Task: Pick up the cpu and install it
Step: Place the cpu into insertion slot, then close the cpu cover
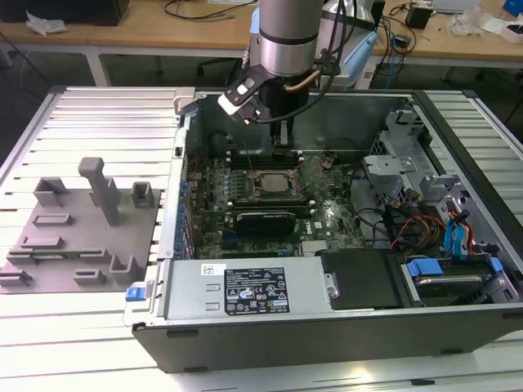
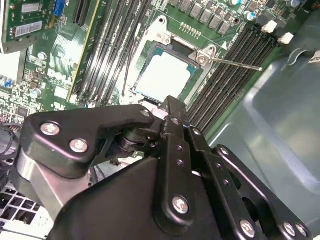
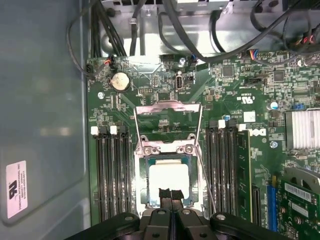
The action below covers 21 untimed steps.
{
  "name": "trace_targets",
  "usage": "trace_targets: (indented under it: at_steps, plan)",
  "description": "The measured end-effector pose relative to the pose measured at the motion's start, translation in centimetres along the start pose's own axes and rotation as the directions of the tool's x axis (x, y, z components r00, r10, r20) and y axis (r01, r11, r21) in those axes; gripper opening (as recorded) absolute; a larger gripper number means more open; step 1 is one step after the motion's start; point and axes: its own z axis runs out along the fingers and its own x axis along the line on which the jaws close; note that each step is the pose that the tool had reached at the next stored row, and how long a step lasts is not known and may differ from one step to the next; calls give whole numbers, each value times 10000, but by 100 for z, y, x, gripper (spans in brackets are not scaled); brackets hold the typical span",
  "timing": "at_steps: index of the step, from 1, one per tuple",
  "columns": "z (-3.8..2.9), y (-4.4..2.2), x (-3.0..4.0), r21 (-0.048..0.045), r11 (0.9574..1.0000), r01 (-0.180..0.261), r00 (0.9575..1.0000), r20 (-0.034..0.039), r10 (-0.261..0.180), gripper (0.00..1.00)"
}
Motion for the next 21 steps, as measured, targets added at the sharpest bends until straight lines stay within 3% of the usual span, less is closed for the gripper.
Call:
trace_targets:
  at_steps: [14,17,21]
  plan:
    - [0,1,0,0,10000,0,10000,10,0,11]
    - [0,26,1,1,10000,0,10000,11,0,11]
    - [7,197,9,0,10000,1,10000,9,-1,11]
